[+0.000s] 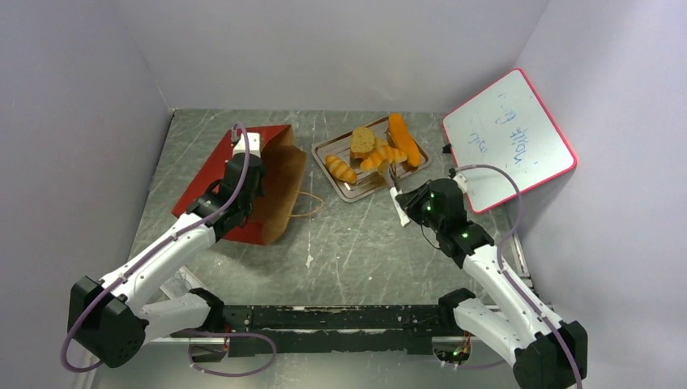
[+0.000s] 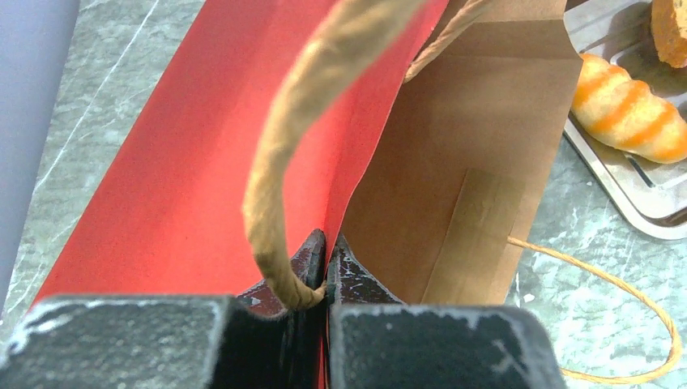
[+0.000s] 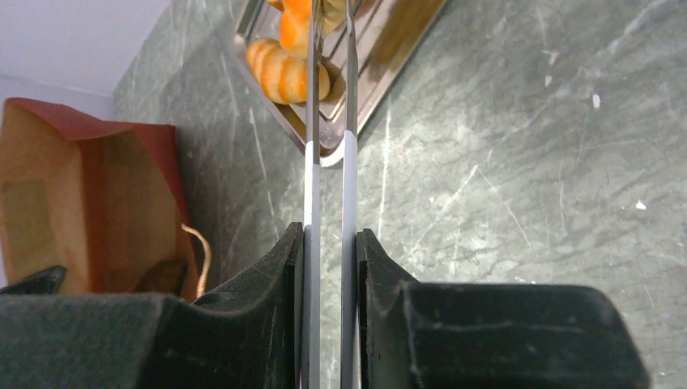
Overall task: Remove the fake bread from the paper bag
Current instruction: Place the fake bread in the container.
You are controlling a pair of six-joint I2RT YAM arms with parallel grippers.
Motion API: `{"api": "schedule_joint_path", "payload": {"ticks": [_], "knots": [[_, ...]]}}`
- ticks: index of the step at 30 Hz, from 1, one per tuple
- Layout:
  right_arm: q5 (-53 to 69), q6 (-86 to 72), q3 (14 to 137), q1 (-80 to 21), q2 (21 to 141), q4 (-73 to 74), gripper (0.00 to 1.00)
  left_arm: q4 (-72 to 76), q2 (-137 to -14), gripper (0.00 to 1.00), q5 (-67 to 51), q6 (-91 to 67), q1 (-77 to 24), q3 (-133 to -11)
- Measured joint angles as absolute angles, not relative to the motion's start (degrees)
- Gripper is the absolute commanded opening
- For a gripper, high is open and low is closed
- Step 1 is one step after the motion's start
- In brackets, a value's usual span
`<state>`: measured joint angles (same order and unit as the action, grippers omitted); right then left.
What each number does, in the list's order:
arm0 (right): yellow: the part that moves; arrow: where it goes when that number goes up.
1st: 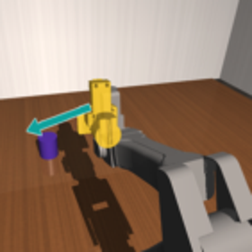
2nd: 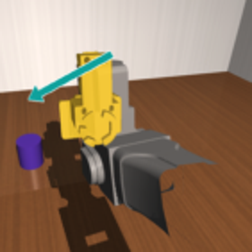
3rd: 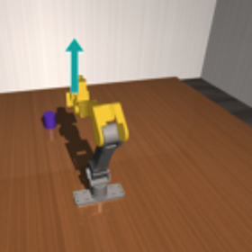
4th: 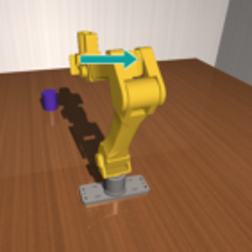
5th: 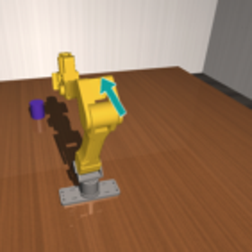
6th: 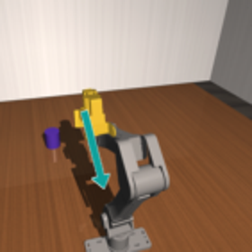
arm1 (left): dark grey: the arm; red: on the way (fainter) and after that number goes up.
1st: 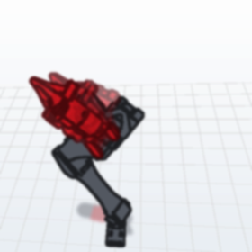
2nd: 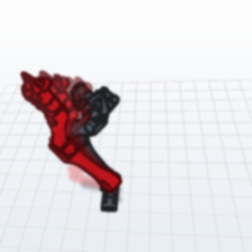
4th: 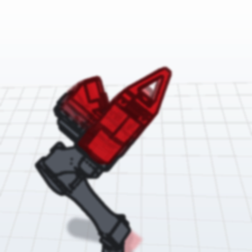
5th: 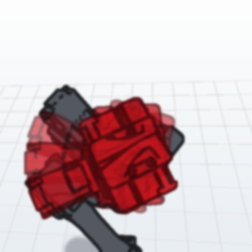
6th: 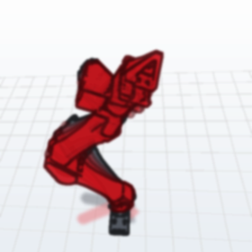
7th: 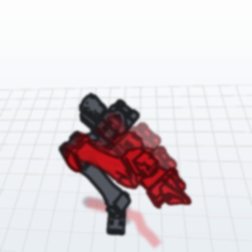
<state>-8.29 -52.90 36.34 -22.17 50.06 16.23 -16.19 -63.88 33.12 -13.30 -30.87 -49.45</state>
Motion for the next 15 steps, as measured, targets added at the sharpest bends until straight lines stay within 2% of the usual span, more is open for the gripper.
{"api": "schedule_joint_path", "payload": {"ticks": [13, 15], "knots": [[-4.84, -54.37, 32.01, -21.52, 50.04, 16.12, 0.00, -16.12, -63.83, 0.07, 31.97, -12.86, -30.85, -51.05], [-4.49, -54.52, 31.68, -21.47, 50.43, 15.77, 0.06, -16.12, -63.83, 0.07, 31.81, -12.86, -30.85, -51.05]]}}
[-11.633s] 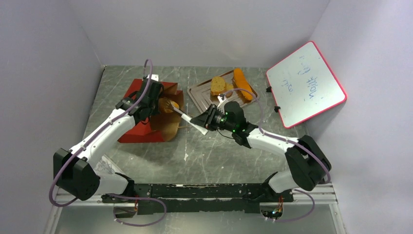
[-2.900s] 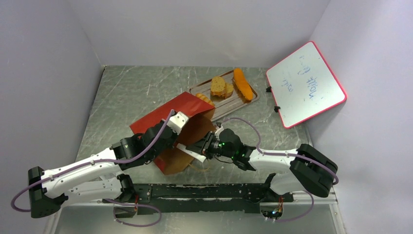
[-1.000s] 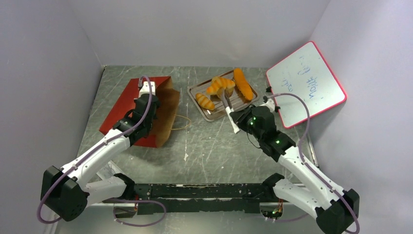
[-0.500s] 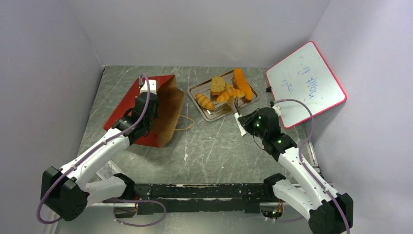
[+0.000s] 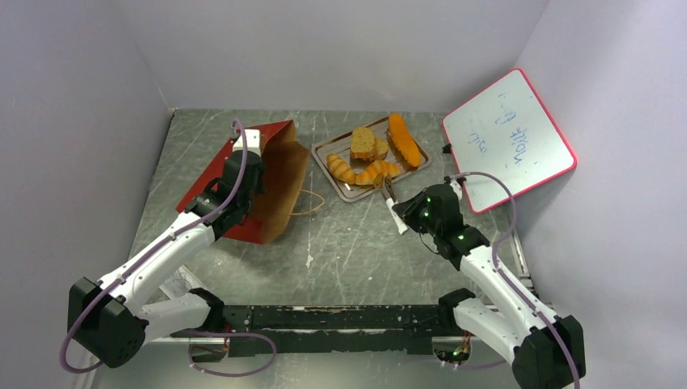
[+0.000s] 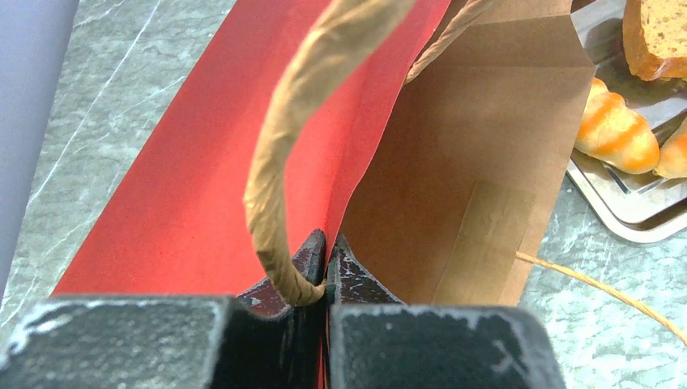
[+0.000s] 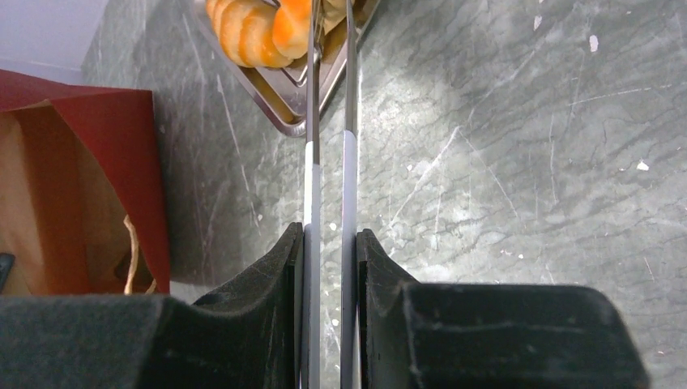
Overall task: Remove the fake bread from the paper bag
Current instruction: Place the fake bread in the container.
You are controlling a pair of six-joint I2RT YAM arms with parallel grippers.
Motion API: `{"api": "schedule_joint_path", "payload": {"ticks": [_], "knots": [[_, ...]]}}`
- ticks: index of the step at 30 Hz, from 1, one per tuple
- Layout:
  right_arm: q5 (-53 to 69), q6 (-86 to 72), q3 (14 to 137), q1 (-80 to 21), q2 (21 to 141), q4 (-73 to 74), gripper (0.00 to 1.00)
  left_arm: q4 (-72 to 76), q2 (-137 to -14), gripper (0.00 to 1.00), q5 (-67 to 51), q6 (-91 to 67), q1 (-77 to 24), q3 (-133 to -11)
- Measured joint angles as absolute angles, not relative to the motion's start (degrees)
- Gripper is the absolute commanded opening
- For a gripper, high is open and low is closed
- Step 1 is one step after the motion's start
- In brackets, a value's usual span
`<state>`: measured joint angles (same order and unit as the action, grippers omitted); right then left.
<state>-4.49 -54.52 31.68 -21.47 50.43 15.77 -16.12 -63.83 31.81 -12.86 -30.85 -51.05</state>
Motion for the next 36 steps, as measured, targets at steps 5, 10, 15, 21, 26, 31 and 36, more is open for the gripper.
{"api": "schedule_joint_path", "payload": {"ticks": [5, 10, 15, 21, 26, 31, 36], "knots": [[-3.88, -55.00, 30.92, -21.28, 51.81, 14.41, 0.29, -16.10, -63.83, 0.07, 31.57, -12.82, -30.85, -51.05], [-3.44, -55.13, 30.70, -20.73, 51.77, 14.04, 0.41, -16.05, -63.83, 0.07, 31.11, -12.60, -30.85, -51.05], [-3.16, -55.05, 30.68, -20.45, 51.44, 14.02, 0.42, -15.66, -63.92, 0.07, 30.65, -12.36, -30.85, -51.05], [-3.16, -55.05, 30.68, -20.32, 50.19, 14.68, 0.42, -15.55, -64.29, 0.07, 30.37, -12.19, -30.83, -51.05], [-2.98, -55.09, 30.68, -20.32, 48.16, 15.81, 0.41, -15.18, -64.42, 0.07, 30.30, -12.01, -30.83, -51.05], [-2.90, -55.20, 30.68, -20.32, 46.02, 17.56, 0.41, -15.18, -64.49, 0.07, 30.20, -11.79, -30.83, -51.05], [-2.74, -55.24, 30.70, -20.32, 43.72, 18.96, 0.40, -15.20, -64.51, 0.07, 30.15, -11.77, -30.83, -51.05]]}}
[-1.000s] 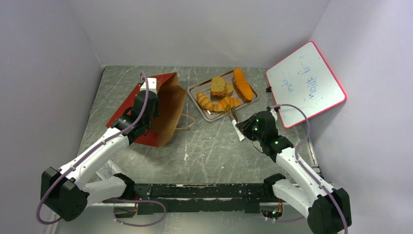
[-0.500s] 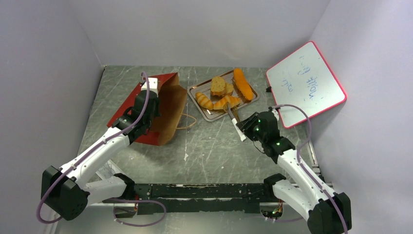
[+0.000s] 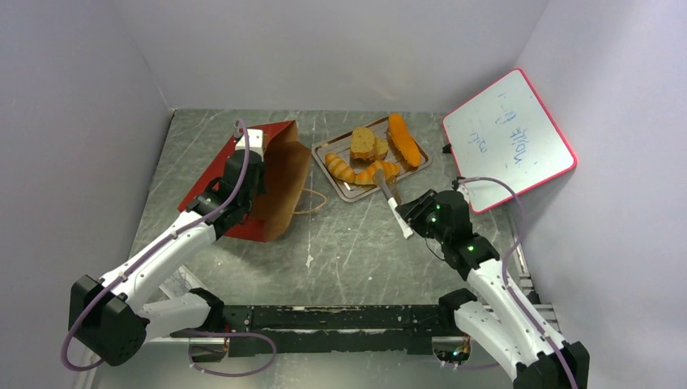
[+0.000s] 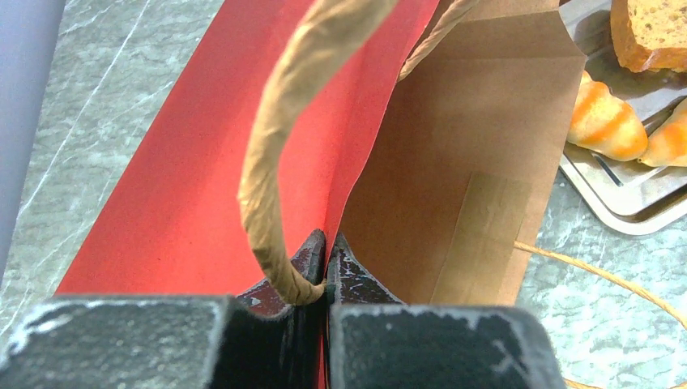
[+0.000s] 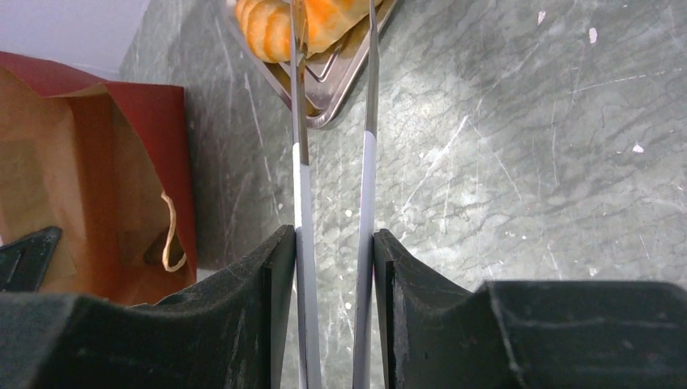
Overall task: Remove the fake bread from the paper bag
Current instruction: Place the fake bread in the container.
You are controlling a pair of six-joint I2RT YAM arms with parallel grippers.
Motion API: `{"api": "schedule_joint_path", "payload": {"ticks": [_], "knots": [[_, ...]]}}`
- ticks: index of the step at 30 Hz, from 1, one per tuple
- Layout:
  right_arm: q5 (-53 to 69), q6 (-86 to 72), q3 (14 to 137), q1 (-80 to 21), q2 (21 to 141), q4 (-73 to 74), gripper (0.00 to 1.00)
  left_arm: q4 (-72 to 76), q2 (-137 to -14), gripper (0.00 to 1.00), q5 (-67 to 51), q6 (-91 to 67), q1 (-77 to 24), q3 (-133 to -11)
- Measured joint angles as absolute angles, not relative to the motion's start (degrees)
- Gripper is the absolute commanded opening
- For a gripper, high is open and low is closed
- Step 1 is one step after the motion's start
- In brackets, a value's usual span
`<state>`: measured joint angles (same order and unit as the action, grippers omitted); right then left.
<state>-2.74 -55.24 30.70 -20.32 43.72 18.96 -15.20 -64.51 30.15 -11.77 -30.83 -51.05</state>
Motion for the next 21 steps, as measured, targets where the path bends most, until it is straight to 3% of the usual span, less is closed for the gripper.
{"api": "schedule_joint_path", "payload": {"ticks": [21], "knots": [[6.94, -56.18, 35.99, -24.51, 41.10, 17.45, 0.36, -8.16, -60.20, 0.07, 20.80, -8.16, -30.83, -40.42]]}}
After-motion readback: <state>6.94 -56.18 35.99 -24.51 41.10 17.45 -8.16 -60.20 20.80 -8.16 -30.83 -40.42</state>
